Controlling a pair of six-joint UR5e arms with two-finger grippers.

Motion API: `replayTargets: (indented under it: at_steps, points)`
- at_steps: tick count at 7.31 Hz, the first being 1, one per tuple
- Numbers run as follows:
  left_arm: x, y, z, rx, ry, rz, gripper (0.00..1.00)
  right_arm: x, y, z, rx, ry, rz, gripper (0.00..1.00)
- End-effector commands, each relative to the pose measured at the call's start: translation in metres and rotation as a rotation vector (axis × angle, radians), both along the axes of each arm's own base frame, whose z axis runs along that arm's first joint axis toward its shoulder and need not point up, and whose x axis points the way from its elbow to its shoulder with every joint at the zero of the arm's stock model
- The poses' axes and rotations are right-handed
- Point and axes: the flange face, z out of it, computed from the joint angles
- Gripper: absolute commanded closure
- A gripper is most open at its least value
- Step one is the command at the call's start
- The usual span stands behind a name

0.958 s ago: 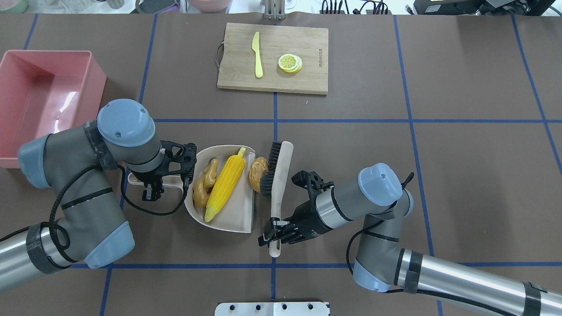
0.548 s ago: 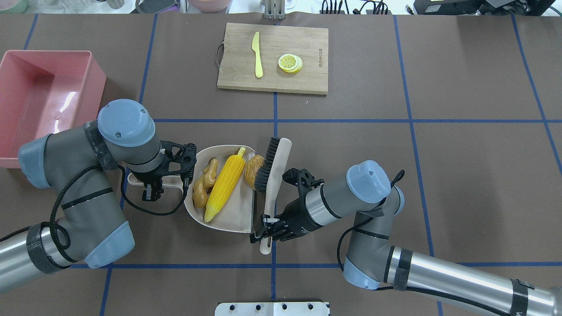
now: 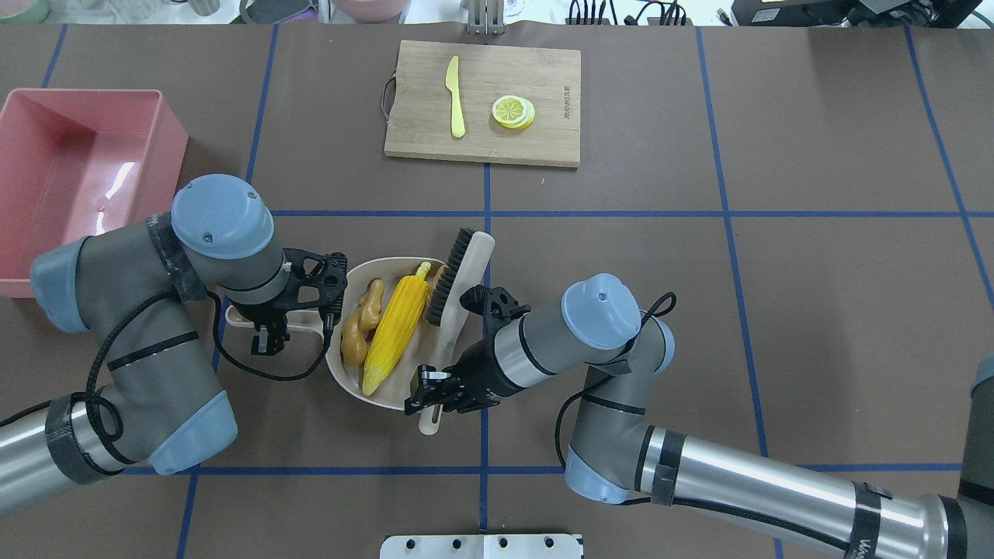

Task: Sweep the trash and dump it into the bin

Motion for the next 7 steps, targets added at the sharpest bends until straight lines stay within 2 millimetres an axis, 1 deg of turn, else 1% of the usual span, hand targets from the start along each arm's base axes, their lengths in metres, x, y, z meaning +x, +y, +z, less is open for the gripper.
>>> replayTargets:
  at_steps: [1,2,3,4,5,6,7]
  points:
    - [-0.003,0.0,-0.003,0.0,0.004,-0.002,1.0,-0.007,0.004,-0.007,-0.006,0.005,0.015,1.0]
    - [-0.005,0.0,-0.004,0.001,0.005,-0.004,1.0,0.002,0.002,-0.015,-0.009,-0.011,0.01,1.0]
    - [-0.004,-0.001,-0.003,-0.002,0.004,-0.003,1.0,0.017,-0.012,-0.015,-0.012,-0.001,-0.021,1.0]
    - [-0.005,-0.001,-0.003,-0.002,0.003,-0.004,1.0,0.04,-0.039,-0.014,-0.015,0.01,-0.063,1.0]
    - [-0.009,-0.002,-0.004,-0.009,-0.003,-0.007,1.0,0.063,-0.061,0.0,-0.006,0.022,-0.099,1.0]
    - [-0.01,-0.002,-0.004,-0.01,-0.004,-0.009,1.0,0.085,-0.078,0.019,0.049,0.023,-0.129,1.0]
    - [-0.01,-0.002,-0.004,-0.01,-0.004,-0.009,1.0,0.106,-0.094,0.032,0.081,0.023,-0.159,1.0]
